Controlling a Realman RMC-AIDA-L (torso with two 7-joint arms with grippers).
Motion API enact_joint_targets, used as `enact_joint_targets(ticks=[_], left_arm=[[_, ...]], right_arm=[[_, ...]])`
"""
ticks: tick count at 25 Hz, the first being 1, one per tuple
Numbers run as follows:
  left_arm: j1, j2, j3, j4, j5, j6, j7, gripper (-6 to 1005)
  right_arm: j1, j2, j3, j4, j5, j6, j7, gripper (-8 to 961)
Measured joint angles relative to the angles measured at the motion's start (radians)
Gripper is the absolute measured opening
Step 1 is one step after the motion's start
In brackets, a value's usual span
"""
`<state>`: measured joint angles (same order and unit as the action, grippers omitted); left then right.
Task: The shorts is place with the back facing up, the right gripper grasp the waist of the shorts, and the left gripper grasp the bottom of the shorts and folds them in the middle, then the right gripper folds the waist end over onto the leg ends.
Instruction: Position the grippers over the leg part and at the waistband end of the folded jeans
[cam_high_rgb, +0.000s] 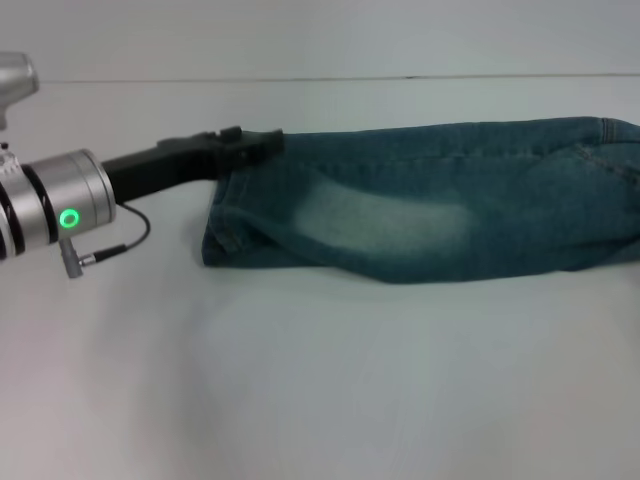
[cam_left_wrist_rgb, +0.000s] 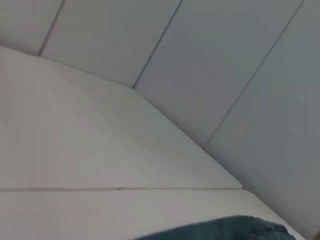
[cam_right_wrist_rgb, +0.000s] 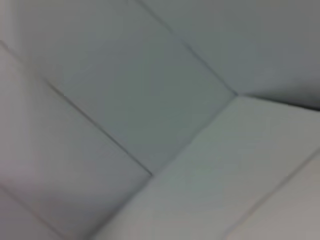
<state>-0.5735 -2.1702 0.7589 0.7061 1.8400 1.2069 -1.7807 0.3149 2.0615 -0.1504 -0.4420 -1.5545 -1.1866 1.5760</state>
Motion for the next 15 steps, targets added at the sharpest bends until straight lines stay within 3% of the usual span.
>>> enact_joint_targets(ticks=[3, 6, 15], left_arm=[[0.003, 0.000, 0.002, -0.023, 0.003, 0.005, 0.004, 593], [0.001, 0.000, 0.003, -0.042, 0.007, 0.004, 0.007, 798], [-0.003, 0.000, 0.029, -0.073, 0.002, -0.002, 0.026, 855]], right_arm=[[-0.014, -0.022, -0.031, -0.016, -0.080, 0.035, 0.018, 810], [0.007, -0.037, -0.046, -0.020, -0.161, 0.096, 0.021, 843], [0.105, -0.037, -0.086, -0.020, -0.249, 0.249, 0.001, 892]])
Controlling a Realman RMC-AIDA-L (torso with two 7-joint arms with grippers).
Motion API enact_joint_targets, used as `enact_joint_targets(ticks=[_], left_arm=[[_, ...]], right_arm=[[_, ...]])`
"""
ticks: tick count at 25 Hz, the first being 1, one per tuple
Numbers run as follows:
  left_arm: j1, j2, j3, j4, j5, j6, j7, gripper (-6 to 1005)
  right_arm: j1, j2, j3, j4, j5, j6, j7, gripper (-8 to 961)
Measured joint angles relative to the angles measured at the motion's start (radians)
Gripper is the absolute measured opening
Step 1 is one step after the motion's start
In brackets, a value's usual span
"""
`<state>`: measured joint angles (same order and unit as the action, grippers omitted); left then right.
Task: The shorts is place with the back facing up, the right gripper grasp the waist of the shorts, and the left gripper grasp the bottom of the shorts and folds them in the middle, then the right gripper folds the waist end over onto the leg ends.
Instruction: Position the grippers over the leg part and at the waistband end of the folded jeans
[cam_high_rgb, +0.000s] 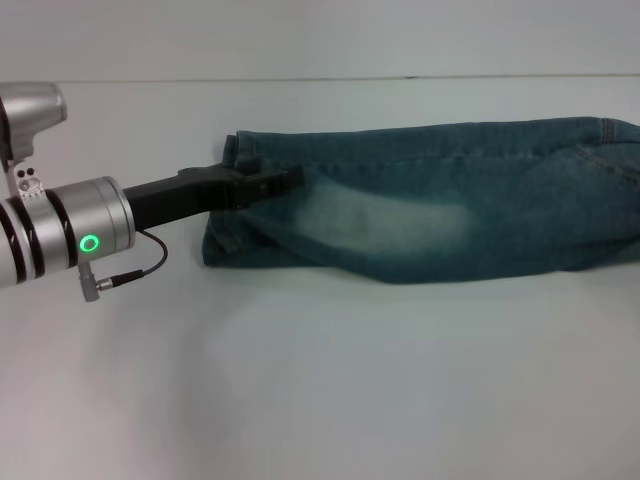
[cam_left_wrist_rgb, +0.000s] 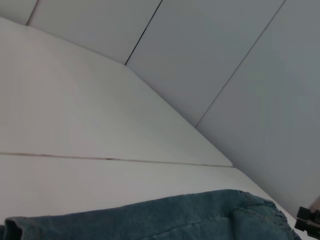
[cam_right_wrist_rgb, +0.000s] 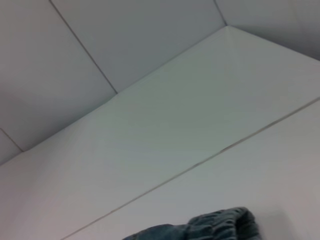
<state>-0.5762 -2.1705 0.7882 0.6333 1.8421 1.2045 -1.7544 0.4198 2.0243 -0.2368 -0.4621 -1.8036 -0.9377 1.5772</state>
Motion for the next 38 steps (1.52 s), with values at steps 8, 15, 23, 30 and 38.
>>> enact_joint_targets(ticks=[8, 15, 23, 30, 38], left_arm=[[-0.001, 0.000, 0.001, -0.005, -0.002, 0.001, 0.003, 855], [0.000, 0.000, 0.000, -0.014, -0.003, 0.000, 0.003, 854], [-0.008, 0.000, 0.017, -0.017, -0.003, -0.002, 0.003, 852], [-0.011, 0.000, 0.023, -0.017, -0.003, 0.000, 0.005, 851], [0.000, -0.004, 0.023, -0.090, -0.168, 0.051, 0.225, 849]], right_arm=[[0.027, 0.001, -0.038, 0.005, -0.001, 0.072, 0.017, 892], [0.035, -0.003, -0.066, 0.021, -0.002, 0.112, 0.022, 891], [0.043, -0.005, -0.094, 0.057, -0.002, 0.140, 0.029, 892], [0.027, -0.008, -0.109, 0.054, -0.002, 0.094, 0.073, 829], [0.002, 0.015, -0.101, 0.001, 0.027, 0.011, 0.015, 546]])
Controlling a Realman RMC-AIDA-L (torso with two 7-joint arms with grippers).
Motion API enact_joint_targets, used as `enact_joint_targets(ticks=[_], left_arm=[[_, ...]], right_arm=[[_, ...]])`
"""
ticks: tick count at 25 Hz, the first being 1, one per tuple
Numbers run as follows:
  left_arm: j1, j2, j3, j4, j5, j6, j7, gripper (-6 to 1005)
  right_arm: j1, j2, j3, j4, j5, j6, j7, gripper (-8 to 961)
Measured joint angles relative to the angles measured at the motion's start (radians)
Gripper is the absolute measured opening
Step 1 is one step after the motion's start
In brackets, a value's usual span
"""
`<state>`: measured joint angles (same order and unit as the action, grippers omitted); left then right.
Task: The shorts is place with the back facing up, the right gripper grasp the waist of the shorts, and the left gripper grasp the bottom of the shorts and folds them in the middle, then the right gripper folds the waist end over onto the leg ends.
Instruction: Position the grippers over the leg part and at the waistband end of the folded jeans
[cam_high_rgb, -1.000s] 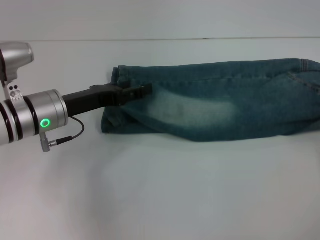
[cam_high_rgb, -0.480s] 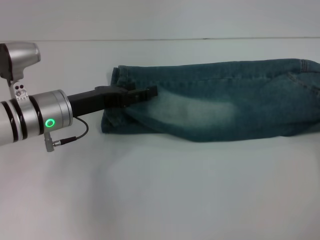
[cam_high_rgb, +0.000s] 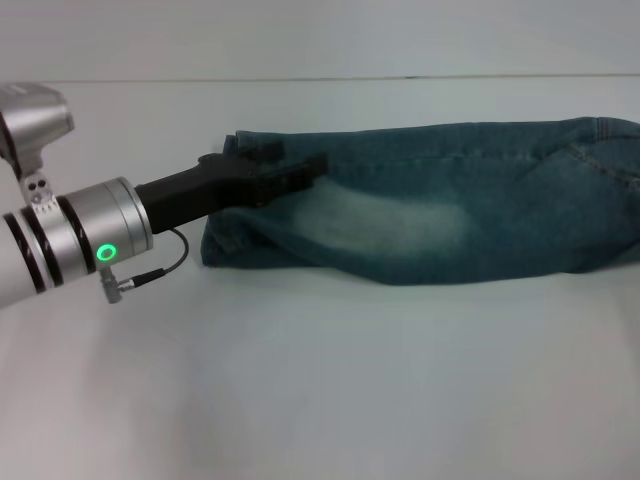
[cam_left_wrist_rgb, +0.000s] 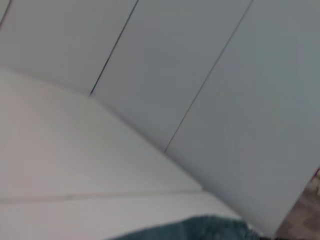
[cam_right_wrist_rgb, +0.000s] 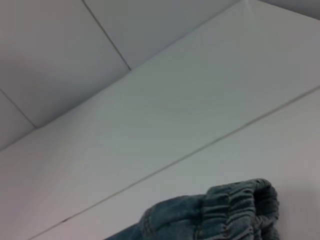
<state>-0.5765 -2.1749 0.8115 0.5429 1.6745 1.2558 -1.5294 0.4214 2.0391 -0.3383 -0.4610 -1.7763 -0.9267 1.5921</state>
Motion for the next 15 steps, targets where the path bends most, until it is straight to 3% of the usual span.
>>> enact_joint_targets(ticks=[11, 15], left_arm=[[-0.074, 0.000, -0.008, -0.369, -0.317, -0.006, 0.584, 847], [-0.089, 0.000, -0.009, -0.424, -0.360, -0.024, 0.651, 847]], right_arm=[[-0.021, -0.006, 0.001, -0.002, 0.020, -0.109, -0.007, 159], [-0.030, -0.007, 0.004, -0.002, 0.023, -0.123, -0.006, 84]])
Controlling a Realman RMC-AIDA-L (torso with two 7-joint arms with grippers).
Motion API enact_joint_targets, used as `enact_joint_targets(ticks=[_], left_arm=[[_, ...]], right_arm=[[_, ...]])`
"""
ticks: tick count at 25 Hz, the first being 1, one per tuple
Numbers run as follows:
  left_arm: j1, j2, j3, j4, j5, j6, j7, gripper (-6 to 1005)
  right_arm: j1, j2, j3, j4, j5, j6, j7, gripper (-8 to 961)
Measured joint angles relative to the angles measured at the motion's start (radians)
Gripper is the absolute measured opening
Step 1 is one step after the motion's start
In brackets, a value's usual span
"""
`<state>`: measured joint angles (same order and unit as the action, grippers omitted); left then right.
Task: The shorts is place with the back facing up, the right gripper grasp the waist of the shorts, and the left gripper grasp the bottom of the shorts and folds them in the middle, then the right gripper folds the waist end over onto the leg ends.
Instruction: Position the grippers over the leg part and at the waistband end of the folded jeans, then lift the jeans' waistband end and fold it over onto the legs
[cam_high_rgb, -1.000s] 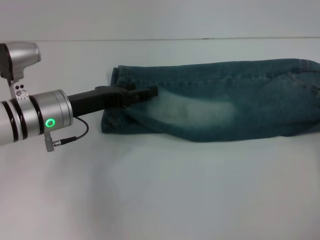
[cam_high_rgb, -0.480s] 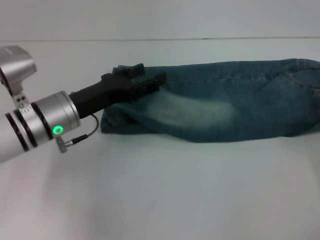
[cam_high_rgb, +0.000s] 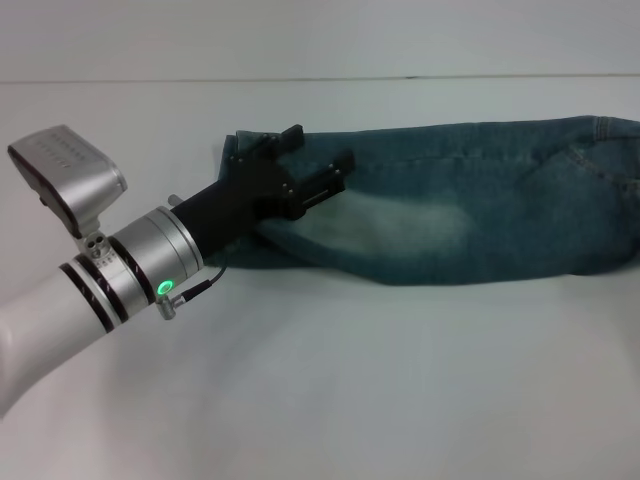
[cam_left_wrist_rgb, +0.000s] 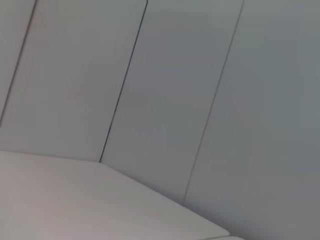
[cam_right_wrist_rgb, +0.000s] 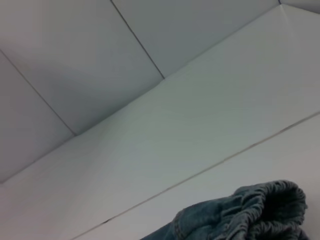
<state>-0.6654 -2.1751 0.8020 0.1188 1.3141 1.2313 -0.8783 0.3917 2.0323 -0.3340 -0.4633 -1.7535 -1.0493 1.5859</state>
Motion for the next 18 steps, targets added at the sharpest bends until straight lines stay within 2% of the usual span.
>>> enact_joint_targets(ticks=[8, 10, 15, 18], left_arm=[[-0.040, 0.000, -0.039, -0.111, -0.031, -0.011, 0.160, 818], [-0.055, 0.000, -0.069, -0.151, -0.033, -0.014, 0.216, 752], [-0.087, 0.000, -0.222, -0.286, -0.029, -0.026, 0.431, 596], [-0.099, 0.000, -0.309, -0.362, -0.026, -0.040, 0.532, 523]], right_arm=[[-0.024, -0.011, 0.027, 0.000, 0.002, -0.070, 0.018, 84], [-0.033, -0.013, 0.037, -0.001, 0.002, -0.098, 0.024, 85], [-0.063, -0.015, 0.056, -0.016, 0.002, -0.197, 0.054, 85], [-0.086, -0.006, 0.064, -0.041, 0.002, -0.256, 0.076, 84]])
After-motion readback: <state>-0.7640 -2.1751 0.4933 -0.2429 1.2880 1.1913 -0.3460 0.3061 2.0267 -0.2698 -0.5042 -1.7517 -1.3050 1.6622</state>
